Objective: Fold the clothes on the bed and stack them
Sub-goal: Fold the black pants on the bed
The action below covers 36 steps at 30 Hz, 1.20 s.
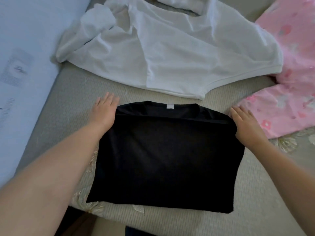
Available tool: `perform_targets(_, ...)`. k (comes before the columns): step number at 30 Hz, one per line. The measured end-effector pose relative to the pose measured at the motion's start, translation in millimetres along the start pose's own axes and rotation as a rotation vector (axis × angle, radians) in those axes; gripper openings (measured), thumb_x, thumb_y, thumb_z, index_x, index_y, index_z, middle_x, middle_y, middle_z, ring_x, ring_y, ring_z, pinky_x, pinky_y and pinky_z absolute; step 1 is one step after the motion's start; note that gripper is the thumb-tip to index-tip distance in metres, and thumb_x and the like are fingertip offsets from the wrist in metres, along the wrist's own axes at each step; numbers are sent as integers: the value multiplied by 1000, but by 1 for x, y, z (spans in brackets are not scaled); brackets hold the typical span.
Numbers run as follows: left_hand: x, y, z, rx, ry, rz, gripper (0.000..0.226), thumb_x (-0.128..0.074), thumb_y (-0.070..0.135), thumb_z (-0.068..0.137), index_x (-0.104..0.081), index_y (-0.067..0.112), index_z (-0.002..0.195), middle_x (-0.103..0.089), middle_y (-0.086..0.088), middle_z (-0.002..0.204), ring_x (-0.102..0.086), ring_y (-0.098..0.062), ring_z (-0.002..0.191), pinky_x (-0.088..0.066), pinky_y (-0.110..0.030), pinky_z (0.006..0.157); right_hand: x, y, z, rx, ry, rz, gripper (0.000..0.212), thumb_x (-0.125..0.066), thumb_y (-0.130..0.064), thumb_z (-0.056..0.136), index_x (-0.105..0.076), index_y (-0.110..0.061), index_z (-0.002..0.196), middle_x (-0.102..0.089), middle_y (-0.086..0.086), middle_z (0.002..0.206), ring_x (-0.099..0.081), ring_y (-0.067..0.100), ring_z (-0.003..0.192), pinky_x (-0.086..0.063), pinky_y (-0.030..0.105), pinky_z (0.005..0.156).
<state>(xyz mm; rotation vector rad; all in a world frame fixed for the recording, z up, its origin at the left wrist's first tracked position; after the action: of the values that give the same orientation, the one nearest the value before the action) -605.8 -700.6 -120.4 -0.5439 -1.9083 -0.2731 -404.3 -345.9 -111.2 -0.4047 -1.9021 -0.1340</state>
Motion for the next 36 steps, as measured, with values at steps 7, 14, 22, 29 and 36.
perform_targets(7, -9, -21, 41, 133, 10, -171, 62, -39, -11, 81, -32, 5, 140, -22, -12, 151, -16, -27, 140, -16, -38, 114, 1, -2, 46, -103, 75, -46, 64, -45, 7, 77, -32, 0, 139, -33, 16, 146, -15, 30, 141, 5, 47, 113)
perform_targets(14, -7, -4, 12, -73, 239, -286, 34, -45, 11, 85, -61, -7, 109, -59, -23, 119, -52, -37, 116, -35, -47, 100, 10, -7, 62, -148, 180, -22, 43, -51, 8, 77, -50, 9, 120, -44, 24, 134, -22, 39, 137, -3, 57, 109)
perform_targets(22, 1, -6, 1, -156, 416, -173, 29, -37, 9, 84, -53, -3, 63, -53, -18, 58, -52, -33, 53, -43, -40, 49, 21, -6, 63, -135, 278, -93, 16, -48, 7, 78, -58, 14, 88, -53, 30, 108, -40, 41, 124, -3, 61, 107)
perform_targets(29, -11, -28, 26, 77, 202, -17, 20, -38, 4, 96, -54, -9, 96, -53, -29, 96, -46, -39, 90, -28, -46, 74, 11, -13, 78, -186, 186, -99, 23, -45, 6, 84, -57, 9, 103, -40, 29, 131, -21, 37, 136, 5, 63, 106)
perform_targets(36, -25, -3, -33, 209, 307, -320, 46, -43, 12, 93, -35, 1, 137, -29, -26, 143, -22, -40, 134, -13, -50, 109, 2, -38, 14, -238, 374, 158, 41, -41, -9, 89, -46, 2, 128, -30, 22, 145, -22, 35, 138, -5, 51, 111)
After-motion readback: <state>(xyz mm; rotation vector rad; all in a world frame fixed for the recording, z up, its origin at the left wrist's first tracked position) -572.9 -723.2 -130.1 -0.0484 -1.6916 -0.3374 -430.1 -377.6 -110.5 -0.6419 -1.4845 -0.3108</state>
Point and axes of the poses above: each hand's wrist, its own z-axis towards the middle knuckle, its own x-axis out of the back of the hand, y = z × x, the point moved 5 cm from there along z, towards the middle knuckle
